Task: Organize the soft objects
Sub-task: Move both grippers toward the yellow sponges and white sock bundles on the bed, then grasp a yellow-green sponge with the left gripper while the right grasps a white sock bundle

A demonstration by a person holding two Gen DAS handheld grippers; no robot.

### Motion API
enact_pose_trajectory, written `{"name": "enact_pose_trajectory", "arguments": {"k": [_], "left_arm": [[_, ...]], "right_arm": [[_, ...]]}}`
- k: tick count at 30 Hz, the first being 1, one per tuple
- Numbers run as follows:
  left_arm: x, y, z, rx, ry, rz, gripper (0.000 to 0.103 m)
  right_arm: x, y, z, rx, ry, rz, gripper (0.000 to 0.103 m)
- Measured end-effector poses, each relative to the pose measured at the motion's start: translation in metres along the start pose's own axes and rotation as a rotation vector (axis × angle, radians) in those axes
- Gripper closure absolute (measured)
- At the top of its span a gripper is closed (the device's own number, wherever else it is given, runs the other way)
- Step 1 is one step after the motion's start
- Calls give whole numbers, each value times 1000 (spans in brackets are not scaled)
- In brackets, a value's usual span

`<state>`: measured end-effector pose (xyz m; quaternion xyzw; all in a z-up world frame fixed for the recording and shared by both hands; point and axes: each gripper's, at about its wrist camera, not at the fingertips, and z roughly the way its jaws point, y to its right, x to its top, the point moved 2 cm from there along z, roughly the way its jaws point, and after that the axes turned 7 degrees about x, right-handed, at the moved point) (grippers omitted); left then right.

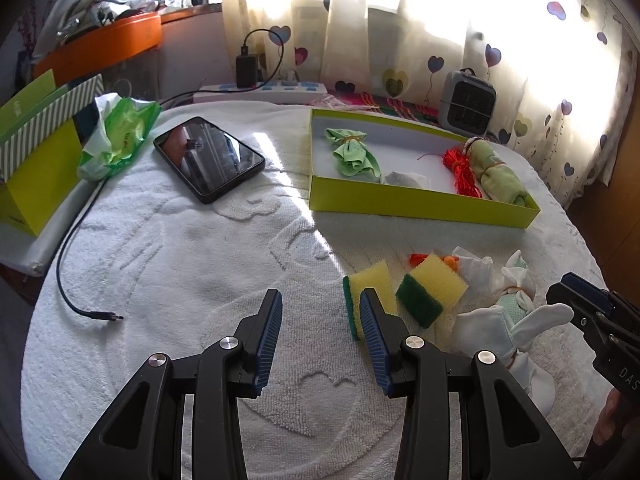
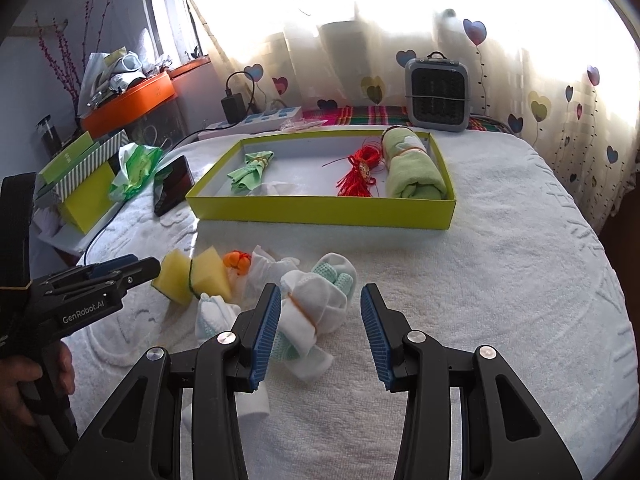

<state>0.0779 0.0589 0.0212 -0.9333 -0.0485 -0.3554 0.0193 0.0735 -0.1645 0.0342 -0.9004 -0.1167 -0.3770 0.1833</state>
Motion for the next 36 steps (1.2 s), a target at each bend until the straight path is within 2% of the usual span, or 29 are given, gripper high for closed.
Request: {"name": "enact_pose_trajectory", "arguments": {"k": [7,13,16,22,27,36], "left_arm": [[-5,-9,-3,-16,-4,-17,56],[-8,-7,-5,-73,-10,-17,52],[-9,-6,-4,-112,-21,-28,52],[-6,0,-1,-178,-35,-36,50],[-1,8,6,-184,-39,-24,50],[-1,13,22,-134,-63,-9,50]], "right_arm": [[-14,-5,-10,55,-4,4,60],[-18,-14,-9,139,-16,-5,59],[-21,-17,-5,169,-30,-12,52],[-23,-23,-3,211,-37,-27,51],[-26,-30,2,252,-61,-56,51],[-33,-37,15,268,-125,-95,51]]}}
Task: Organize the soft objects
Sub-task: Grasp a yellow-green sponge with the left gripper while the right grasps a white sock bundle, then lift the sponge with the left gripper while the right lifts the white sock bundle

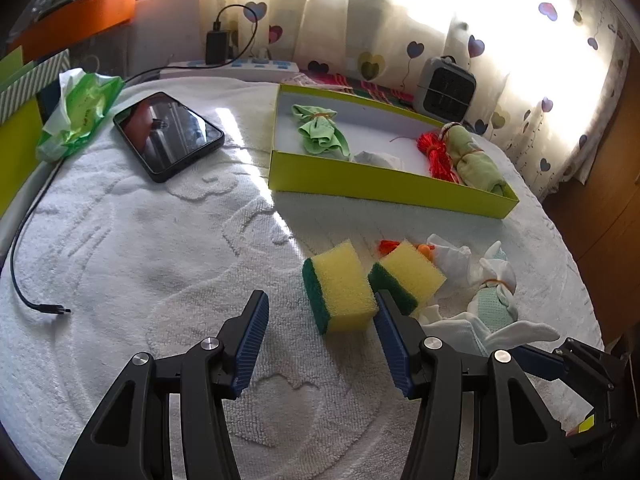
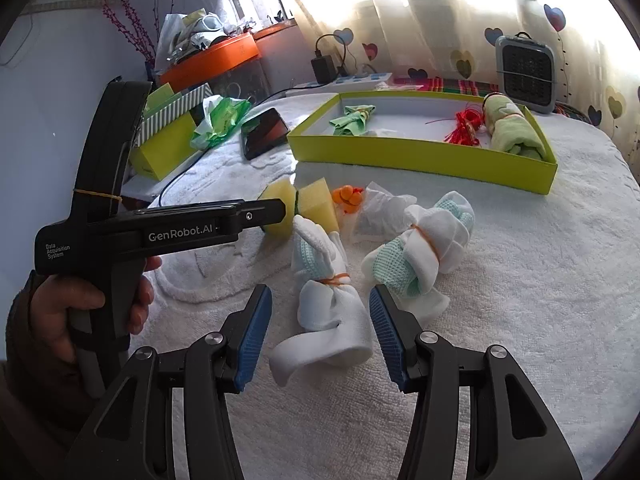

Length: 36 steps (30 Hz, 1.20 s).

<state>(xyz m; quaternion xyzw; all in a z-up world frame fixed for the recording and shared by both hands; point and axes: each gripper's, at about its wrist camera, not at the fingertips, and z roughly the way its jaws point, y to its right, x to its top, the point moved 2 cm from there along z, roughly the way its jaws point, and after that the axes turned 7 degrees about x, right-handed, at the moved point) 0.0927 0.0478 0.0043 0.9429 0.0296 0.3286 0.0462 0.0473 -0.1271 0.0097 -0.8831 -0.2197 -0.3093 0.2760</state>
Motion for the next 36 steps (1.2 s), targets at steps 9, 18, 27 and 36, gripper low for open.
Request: {"name": "enact_pose_trajectory", "arguments": {"k": [9,18,27,36], "left_arm": [[1,2,8,7,-8,12,50],[2,7,10,-2,-2,32,69],[0,9,9,-5,2,38,73],[0,10,6,4,17,59,75]], "right_arm": [[-3,0,7,-45,-26,-35,51],[-2,2,6,-41,-24,-22,60],[-2,3,5,-37,-14,-14,66],[-1,3,2,-37,5,-12,71]]}}
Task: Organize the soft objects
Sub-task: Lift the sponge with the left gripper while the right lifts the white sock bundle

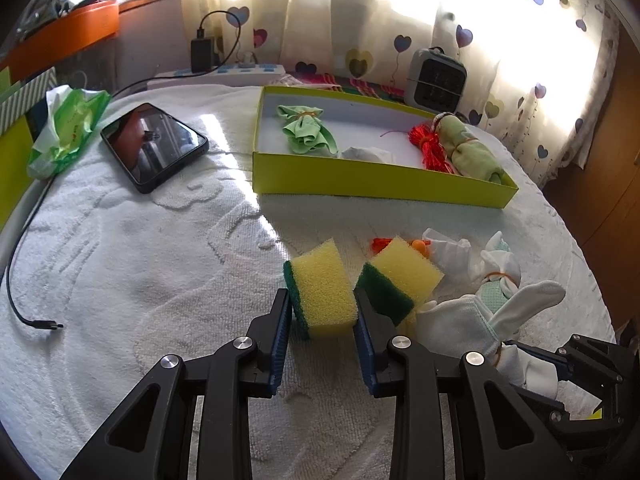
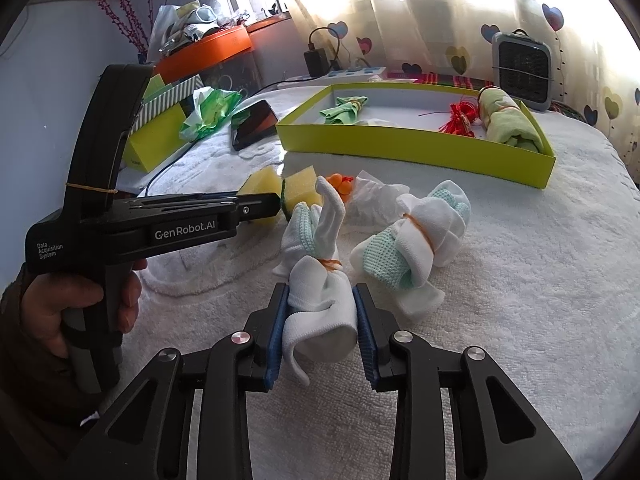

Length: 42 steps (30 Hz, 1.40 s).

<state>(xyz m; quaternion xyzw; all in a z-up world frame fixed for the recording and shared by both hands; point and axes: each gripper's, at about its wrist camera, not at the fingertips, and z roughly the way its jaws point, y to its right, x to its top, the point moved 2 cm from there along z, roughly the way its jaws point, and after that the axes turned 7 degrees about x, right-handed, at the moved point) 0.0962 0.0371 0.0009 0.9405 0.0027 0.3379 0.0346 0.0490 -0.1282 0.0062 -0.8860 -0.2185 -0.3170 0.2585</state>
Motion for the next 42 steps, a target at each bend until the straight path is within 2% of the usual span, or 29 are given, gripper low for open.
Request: {"name": "enact_pose_trajectory", "arguments": {"k": [12,32,42], "left_arm": [[0,-1,-6,-14,8,2,75],[20,3,-29,8,73,37,75],[34,8,-29,-21,89,41,75]], "right_arm": [[0,0,-5,34,37,9,73],[21,12,-27,-21,147,46,73],[32,23,-29,-56,173,70,73]]}}
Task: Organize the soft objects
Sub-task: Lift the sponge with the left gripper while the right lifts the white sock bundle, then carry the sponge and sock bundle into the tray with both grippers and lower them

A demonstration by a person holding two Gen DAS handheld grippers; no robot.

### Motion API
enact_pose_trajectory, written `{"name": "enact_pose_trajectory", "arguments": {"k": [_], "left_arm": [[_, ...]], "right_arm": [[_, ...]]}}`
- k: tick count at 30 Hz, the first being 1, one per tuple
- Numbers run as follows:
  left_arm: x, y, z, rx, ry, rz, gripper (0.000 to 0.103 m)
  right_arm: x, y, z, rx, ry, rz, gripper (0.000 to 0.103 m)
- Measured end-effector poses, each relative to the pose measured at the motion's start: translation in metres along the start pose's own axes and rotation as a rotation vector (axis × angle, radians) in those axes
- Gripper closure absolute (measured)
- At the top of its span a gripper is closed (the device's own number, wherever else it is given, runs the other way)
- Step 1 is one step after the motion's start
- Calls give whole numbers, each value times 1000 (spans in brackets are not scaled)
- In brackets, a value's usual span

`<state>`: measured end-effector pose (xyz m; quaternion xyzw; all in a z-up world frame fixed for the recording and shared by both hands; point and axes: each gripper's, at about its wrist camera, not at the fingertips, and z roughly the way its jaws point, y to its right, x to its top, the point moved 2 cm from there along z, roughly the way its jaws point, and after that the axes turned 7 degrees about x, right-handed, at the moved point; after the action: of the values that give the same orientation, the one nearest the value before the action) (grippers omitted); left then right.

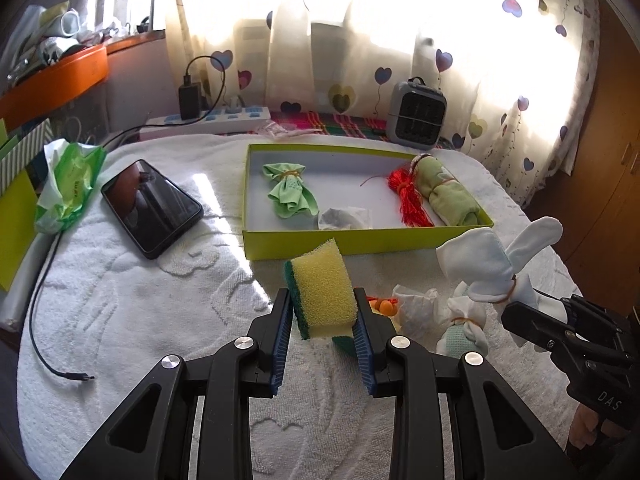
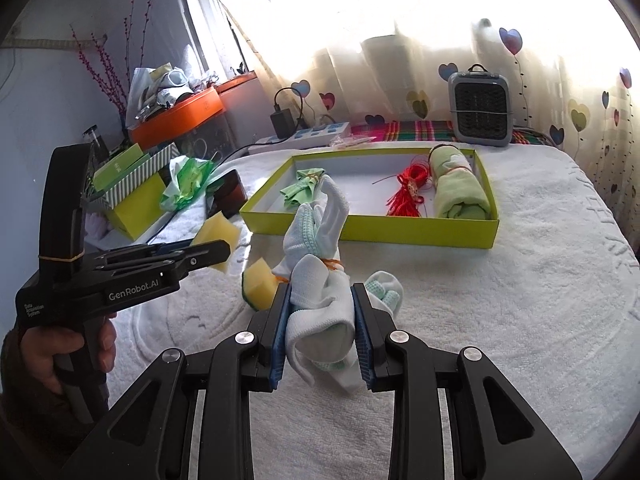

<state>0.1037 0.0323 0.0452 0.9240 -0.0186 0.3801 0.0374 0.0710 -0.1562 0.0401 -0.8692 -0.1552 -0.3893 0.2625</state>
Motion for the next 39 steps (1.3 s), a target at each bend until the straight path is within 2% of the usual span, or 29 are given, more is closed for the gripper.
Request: {"name": "enact_pose_trajectory", "arguments": {"k": [16,25,39], "left_arm": [[28,-3,12,-20,13,3,75],[45,-2,31,-10,7,14,75],[72,0,68,2,-13,19,75]], "right_arm": [[25,12,10,-22,19,7,73],[44,22,25,-53,22,3,73],[73,58,57,-129,24,36,73]]}}
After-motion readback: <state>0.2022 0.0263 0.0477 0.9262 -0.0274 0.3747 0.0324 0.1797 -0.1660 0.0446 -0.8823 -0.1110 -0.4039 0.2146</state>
